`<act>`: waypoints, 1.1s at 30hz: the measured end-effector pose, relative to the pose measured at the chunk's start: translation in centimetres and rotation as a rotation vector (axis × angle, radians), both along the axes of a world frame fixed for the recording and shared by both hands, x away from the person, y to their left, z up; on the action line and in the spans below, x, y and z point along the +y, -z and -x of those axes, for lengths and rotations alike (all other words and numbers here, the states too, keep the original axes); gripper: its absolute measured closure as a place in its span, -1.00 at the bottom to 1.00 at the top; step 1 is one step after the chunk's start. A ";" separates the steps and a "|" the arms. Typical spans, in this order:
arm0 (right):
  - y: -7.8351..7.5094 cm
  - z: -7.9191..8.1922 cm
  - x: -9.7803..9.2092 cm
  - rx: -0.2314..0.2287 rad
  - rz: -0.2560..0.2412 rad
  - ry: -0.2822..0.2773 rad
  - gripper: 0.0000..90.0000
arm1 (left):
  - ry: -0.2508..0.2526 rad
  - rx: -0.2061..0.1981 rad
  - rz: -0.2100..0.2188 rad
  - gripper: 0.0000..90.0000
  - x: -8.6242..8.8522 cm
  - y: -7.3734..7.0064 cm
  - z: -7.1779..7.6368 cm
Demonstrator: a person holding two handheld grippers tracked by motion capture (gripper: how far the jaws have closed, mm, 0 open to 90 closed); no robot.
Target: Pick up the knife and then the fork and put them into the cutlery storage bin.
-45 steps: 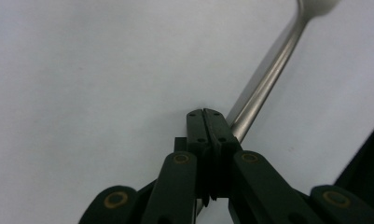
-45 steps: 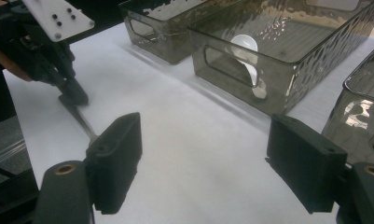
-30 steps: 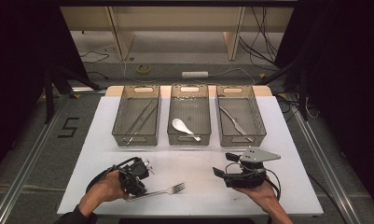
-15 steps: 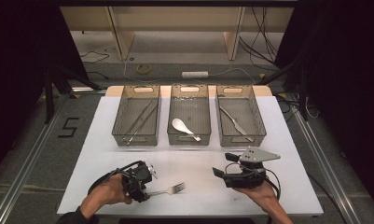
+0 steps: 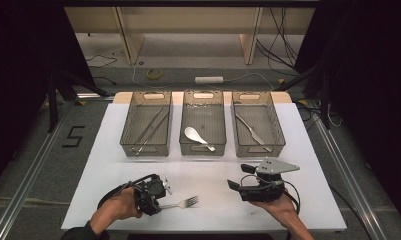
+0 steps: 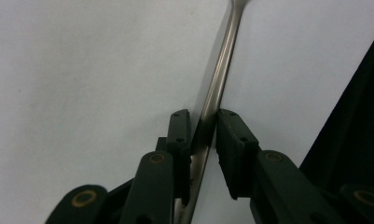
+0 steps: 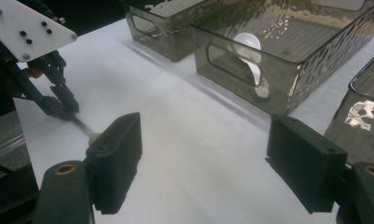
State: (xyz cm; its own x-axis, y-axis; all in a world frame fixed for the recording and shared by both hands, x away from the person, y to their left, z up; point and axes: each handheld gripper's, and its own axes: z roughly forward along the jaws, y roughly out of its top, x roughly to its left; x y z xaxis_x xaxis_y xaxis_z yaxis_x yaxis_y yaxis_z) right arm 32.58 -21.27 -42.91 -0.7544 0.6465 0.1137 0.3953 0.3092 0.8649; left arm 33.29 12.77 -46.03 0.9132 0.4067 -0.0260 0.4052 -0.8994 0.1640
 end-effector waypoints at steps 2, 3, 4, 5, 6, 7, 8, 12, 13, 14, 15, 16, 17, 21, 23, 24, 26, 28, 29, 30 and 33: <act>0.0 0.0 0.0 0.000 0.001 -0.001 -0.39 | 0.006 0.000 -0.003 0.69 0.0 0.0 0.0; 0.0 0.0 0.0 0.000 0.001 -0.002 -0.39 | 0.008 -0.001 -0.001 0.71 0.0 0.0 0.0; 0.0 0.0 0.0 0.000 0.001 -0.003 -0.39 | 0.013 -0.002 0.000 0.73 -0.1 0.0 0.0; 0.0 0.0 0.0 0.000 0.001 -0.002 -0.39 | 0.014 0.000 0.004 0.75 0.0 0.0 0.0; 0.0 0.0 0.0 0.001 0.001 -0.003 -0.39 | 0.013 0.000 0.006 0.77 0.0 0.0 0.0; 0.0 0.0 0.1 0.000 0.001 -0.002 -0.39 | 0.014 0.002 0.008 0.78 0.0 0.0 0.0; 0.0 0.0 0.1 0.000 0.000 -0.001 -0.39 | 0.011 0.001 0.014 0.78 0.0 0.0 0.0; 0.0 0.0 0.0 0.001 0.002 -0.003 -0.39 | 0.011 0.000 0.020 0.80 0.1 0.0 0.0; 0.0 0.0 0.1 0.001 0.001 -0.003 -0.39 | 0.010 0.001 0.022 0.80 0.1 0.0 0.0; 0.0 0.0 0.1 0.001 0.001 -0.003 -0.39 | 0.009 0.001 0.025 0.80 0.2 0.0 0.0; 0.0 0.0 0.0 0.001 0.001 -0.004 -0.39 | 0.004 0.002 0.035 0.80 0.2 0.0 -0.1; 0.0 0.0 0.1 0.002 0.002 -0.004 -0.39 | 0.005 0.002 0.041 0.81 0.2 0.0 -0.1; 0.0 0.0 0.1 0.002 0.001 -0.004 -0.39 | 0.006 -0.001 0.043 0.81 0.2 0.0 -0.2; 0.0 0.0 0.0 0.002 0.000 -0.005 -0.39 | -0.004 -0.007 0.063 0.81 -0.1 -0.3 -0.4; -0.1 0.1 0.1 0.000 -0.003 -0.003 -0.39 | -0.016 -0.010 0.087 0.81 -0.2 -0.6 -0.5; -0.1 0.1 0.1 -0.001 -0.002 -0.006 -0.39 | -0.021 -0.014 0.099 0.81 -0.2 -0.7 -0.5; -0.1 0.2 0.2 -0.003 -0.008 -0.013 -0.39 | -0.017 -0.011 0.106 0.81 -0.3 -1.1 -0.7; -0.2 0.2 0.3 -0.005 -0.007 -0.022 -0.39 | -0.018 -0.017 0.109 0.81 -0.5 -1.2 -0.8; -0.3 0.3 0.3 -0.004 -0.009 -0.024 -0.39 | -0.014 -0.021 0.110 0.81 -0.6 -1.3 -0.8; -0.3 0.3 0.4 -0.006 -0.011 -0.025 -0.39 | -0.022 -0.030 0.121 0.81 -0.7 -1.4 -0.8; -0.3 0.3 0.6 -0.003 -0.014 -0.031 -0.39 | -0.019 -0.033 0.137 0.81 -0.9 -1.9 -0.9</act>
State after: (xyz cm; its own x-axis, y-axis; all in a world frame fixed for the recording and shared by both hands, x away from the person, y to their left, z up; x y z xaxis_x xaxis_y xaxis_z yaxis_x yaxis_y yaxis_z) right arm 32.26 -20.67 -42.62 -0.7747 0.6208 0.1198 0.3828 0.3096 0.8704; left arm 34.24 11.89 -44.11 0.9068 0.4183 -0.0520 0.4139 -0.8601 0.2983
